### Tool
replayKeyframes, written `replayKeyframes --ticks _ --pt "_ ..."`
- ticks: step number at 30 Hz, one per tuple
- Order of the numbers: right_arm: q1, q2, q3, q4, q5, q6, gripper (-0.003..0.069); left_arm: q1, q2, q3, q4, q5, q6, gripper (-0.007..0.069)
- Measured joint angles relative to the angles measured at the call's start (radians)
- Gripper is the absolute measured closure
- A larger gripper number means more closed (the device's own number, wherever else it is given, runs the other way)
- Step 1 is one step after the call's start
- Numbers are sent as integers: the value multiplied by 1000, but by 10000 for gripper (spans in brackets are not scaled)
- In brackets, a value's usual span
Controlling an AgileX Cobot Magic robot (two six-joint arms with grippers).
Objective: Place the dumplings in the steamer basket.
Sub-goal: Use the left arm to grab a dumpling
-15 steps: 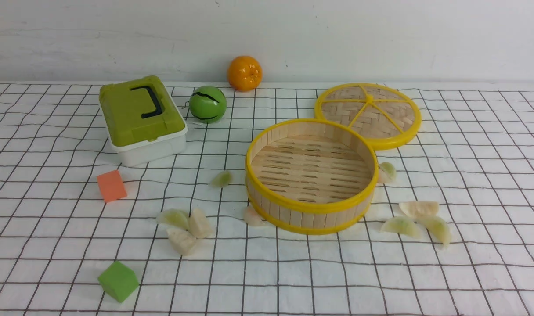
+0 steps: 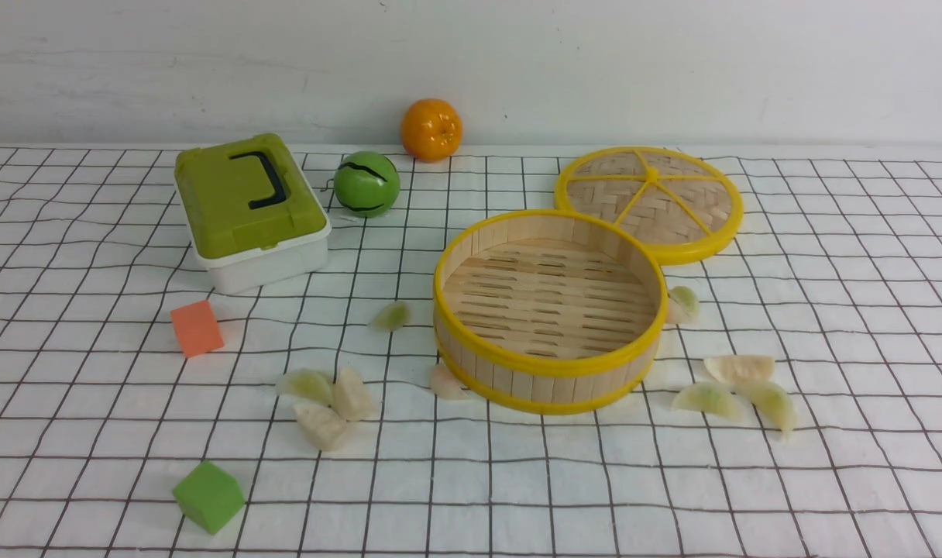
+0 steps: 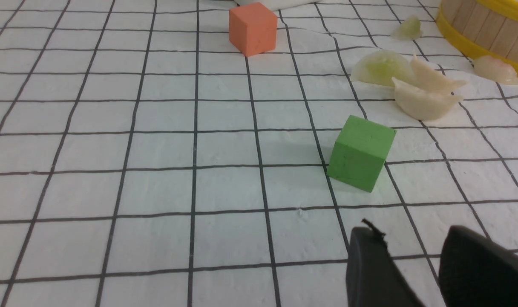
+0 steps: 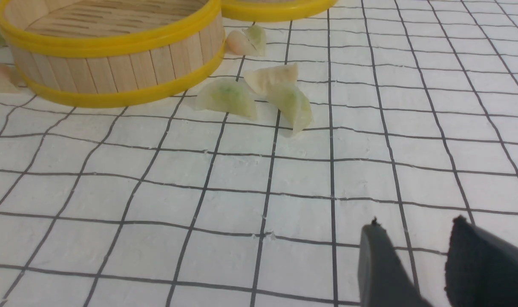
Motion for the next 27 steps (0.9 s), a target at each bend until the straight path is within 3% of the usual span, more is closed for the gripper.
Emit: replayKeyframes --ticks 22,27 --pt "0 0 0 -1 0 0 420 0 0 0 3 -28 2 386" --pt "0 0 8 -1 -69 0 420 0 0 0 0 -113 2 386"
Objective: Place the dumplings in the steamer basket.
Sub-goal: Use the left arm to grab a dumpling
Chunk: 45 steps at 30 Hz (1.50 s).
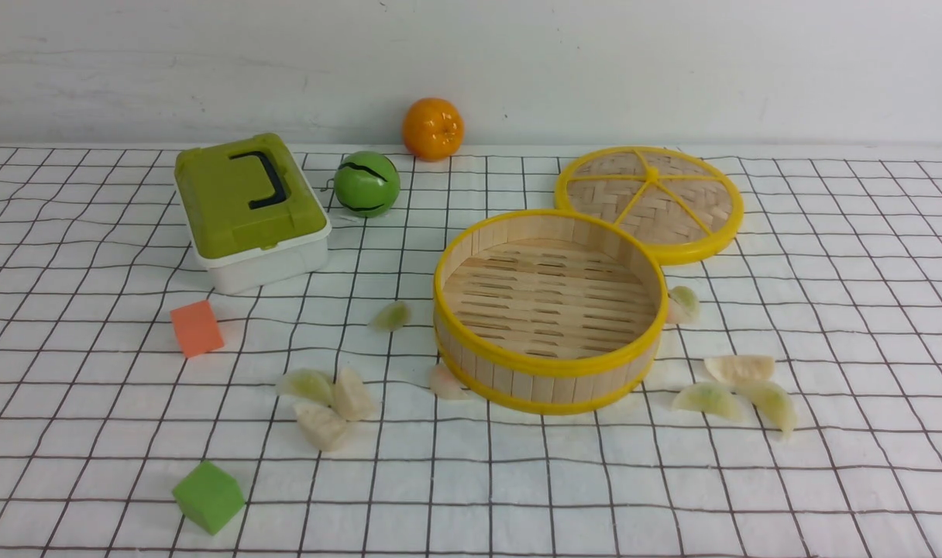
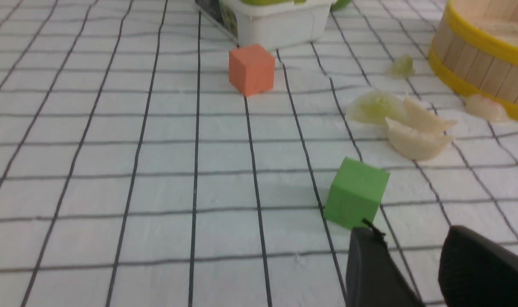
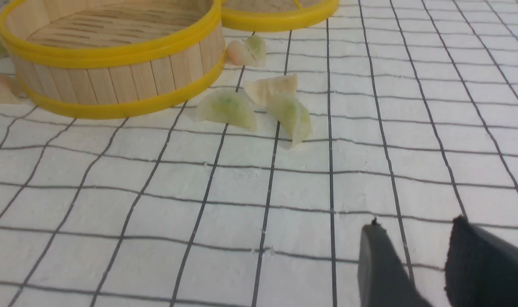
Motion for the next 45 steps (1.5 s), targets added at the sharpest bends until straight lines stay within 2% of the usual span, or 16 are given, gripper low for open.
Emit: replayKeyframes --ticks 4,10,11,12,14,19,21,23,25,27,28,29,33,38,42,45 --pt "0 0 1 0 -202 0 420 0 0 0 0 -176 0 386" --pt "0 0 1 0 -567 8 419 0 0 0 0 -551 0 386" --pt "0 0 1 0 -567 8 419 0 0 0 0 -551 0 386" --pt "0 0 1 0 -645 49 419 0 0 0 -1 -646 -6 386" --pt "0 0 1 0 -695 85 419 0 0 0 -1 -709 -25 386" --pt "0 0 -13 17 -890 264 419 0 0 -15 -16 -836 -322 401" --pt "0 0 -39 19 -884 269 421 0 0 -49 -19 -806 -389 419" --pt "0 4 -130 19 -801 255 461 0 18 -176 -19 -675 -439 477" --pt "0 34 -233 19 -678 184 559 0 99 -327 -19 -531 -414 555" --pt "0 51 -271 19 -629 151 599 0 152 -406 -19 -460 -385 602" --pt "0 99 -341 19 -525 79 658 0 253 -491 -19 -387 -345 637" --pt "0 123 -380 17 -452 29 672 0 293 -535 -19 -347 -325 637" --pt "0 287 -447 15 -157 -151 667 0 601 -728 -60 -50 -291 637" --pt "0 472 -458 69 135 -169 664 0 897 -890 -190 284 -186 637" --pt "0 622 -478 116 345 -190 664 0 1152 -982 -350 441 -47 637" --pt "0 669 -478 121 379 -196 664 0 1258 -1012 -413 454 0 637"
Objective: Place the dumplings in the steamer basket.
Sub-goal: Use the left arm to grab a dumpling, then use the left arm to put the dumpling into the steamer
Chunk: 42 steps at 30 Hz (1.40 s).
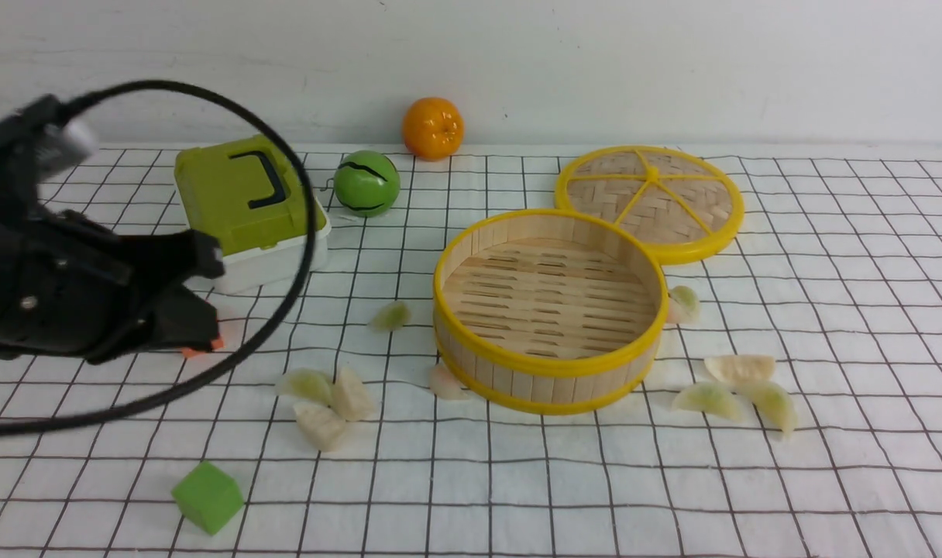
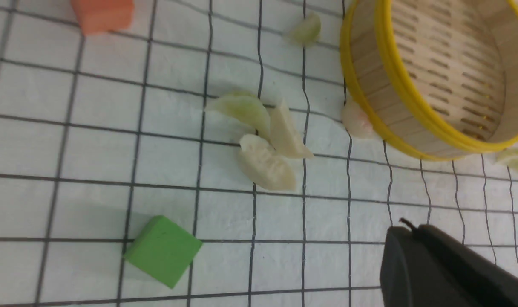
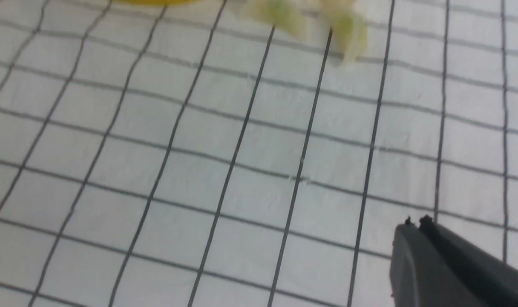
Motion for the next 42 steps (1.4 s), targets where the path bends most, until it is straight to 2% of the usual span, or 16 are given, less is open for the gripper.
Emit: replayKeyframes --ticks 3,8,12,15,20,27,37,42 --pt "0 38 0 12 -46 -8 664 0 189 -78 -32 24 54 609" --pt "0 41 -1 33 -109 -10 664 -5 428 -227 -31 152 58 480" --pt "0 41 -1 33 -109 -11 663 -67 571 -308 70 176 -45 366" --pt "0 41 -1 35 -110 -11 663 -124 631 -333 182 152 -151 333" --pt "0 41 -1 37 -121 -11 663 -181 681 -351 285 114 -260 323" --pt "0 41 -1 75 -124 -12 663 -192 723 -355 327 72 -305 356" --pt "0 41 -1 88 -124 -12 659 -194 722 -355 351 81 -238 384" --pt "0 41 -1 89 -124 -12 657 -194 655 -389 338 180 -186 385"
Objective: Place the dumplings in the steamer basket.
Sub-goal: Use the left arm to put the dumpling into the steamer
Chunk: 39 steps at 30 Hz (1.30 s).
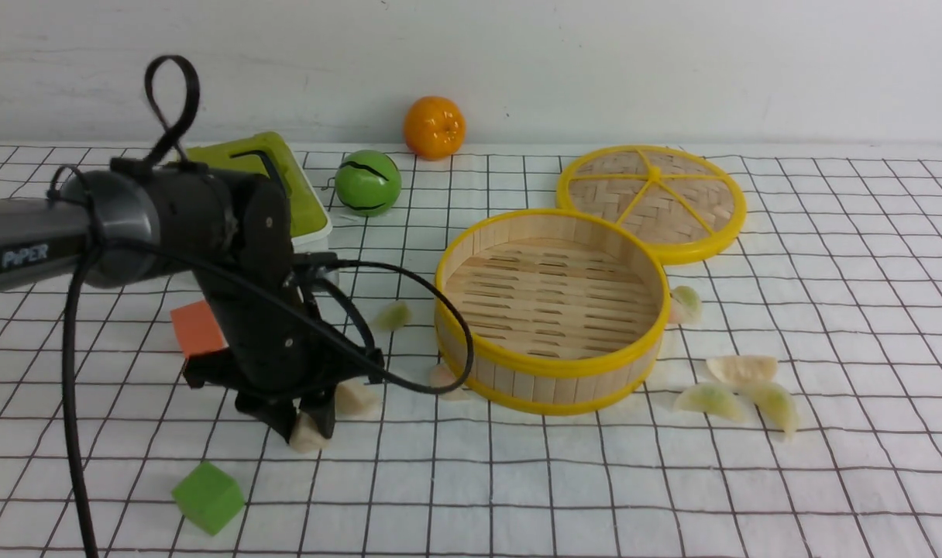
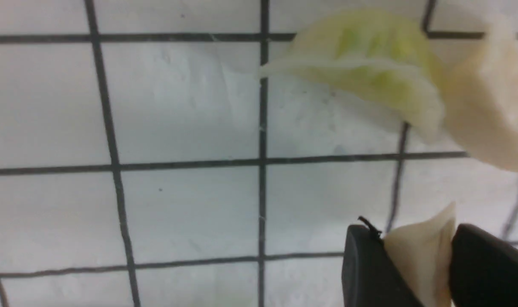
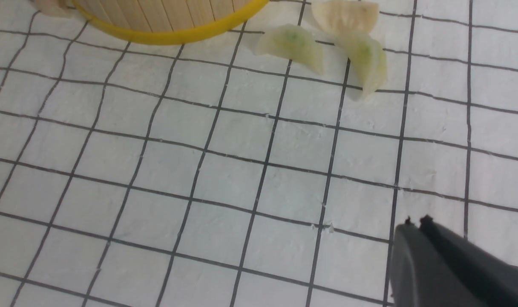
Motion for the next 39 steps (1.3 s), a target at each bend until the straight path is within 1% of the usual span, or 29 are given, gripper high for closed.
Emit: replayKeyframes --ticks 3,4,5,7,8,9,11,13,15,16,19,21,26,31,34,35,36,37,39 --pt "0 0 0 0 -2 0 656 0 -35 -73 -57 19 33 385" --pt "0 0 0 0 -5 0 656 -6 -46 -150 -110 26 72 385" --pt "0 0 0 0 -5 0 656 -10 -45 -204 -135 26 91 386" --pt "0 0 0 0 -7 0 653 -35 -13 -325 -150 30 118 386" --pt "0 0 0 0 -7 0 653 -41 -2 -338 -150 31 118 386" --pt "0 0 0 0 -7 0 653 -69 54 -461 -138 46 121 386" --pt "0 0 0 0 -7 0 653 -105 140 -575 -105 70 114 386" --pt "0 0 0 0 -7 0 653 -146 261 -733 -25 93 89 386" --pt "0 0 0 0 -7 0 653 -160 317 -801 14 104 74 386" --pt "0 0 0 0 -7 0 653 -176 392 -889 61 124 52 386" --pt "0 0 3 0 -13 0 653 -184 524 -1046 116 143 25 386" --pt "0 0 14 0 -29 0 653 -184 581 -1092 126 135 19 386" --pt "0 0 50 0 -71 0 653 -184 628 -1111 143 72 17 386" --pt "0 0 62 0 -85 0 653 -184 636 -1111 166 72 17 376" --pt "0 0 62 0 -88 0 650 -184 636 -1111 174 73 17 307" --pt "0 0 62 0 -88 0 650 -184 636 -1112 174 73 17 302" --pt "0 0 62 0 -89 0 648 -184 636 -1112 174 73 17 259" --pt "0 0 62 0 -89 0 648 -184 636 -1112 174 73 17 255" --pt "0 0 62 0 -83 0 643 -184 634 -1112 166 74 13 214"
